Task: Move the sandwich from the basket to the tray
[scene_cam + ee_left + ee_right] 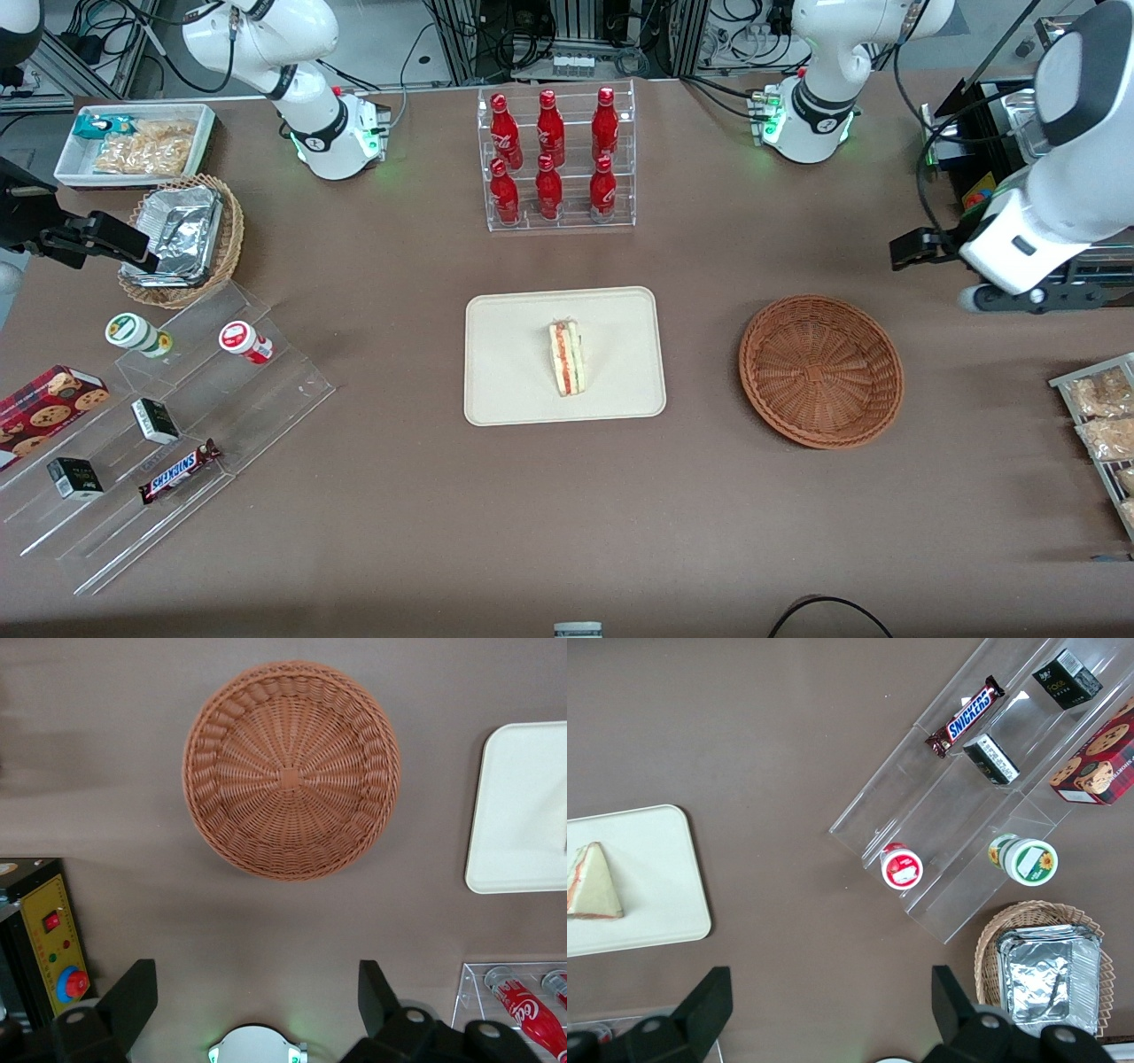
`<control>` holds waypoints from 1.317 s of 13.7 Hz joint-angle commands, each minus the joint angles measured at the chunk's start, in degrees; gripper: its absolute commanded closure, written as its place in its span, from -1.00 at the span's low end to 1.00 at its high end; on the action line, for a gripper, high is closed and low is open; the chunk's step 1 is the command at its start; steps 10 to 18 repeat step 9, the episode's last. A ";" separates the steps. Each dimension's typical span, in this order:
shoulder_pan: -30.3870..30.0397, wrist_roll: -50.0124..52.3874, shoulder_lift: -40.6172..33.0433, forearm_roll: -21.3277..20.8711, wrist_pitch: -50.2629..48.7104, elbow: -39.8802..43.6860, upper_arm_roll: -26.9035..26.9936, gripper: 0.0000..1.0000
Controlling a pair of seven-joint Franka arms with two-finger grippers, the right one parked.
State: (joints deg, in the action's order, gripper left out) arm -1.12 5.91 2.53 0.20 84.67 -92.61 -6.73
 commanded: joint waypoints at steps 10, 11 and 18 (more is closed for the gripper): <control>-5.83 -1.95 -1.83 -1.78 6.30 -0.55 -2.59 -1.00; -5.83 -1.95 -1.83 -1.78 6.30 -0.55 -2.59 -1.00; -5.83 -1.95 -1.83 -1.78 6.30 -0.55 -2.59 -1.00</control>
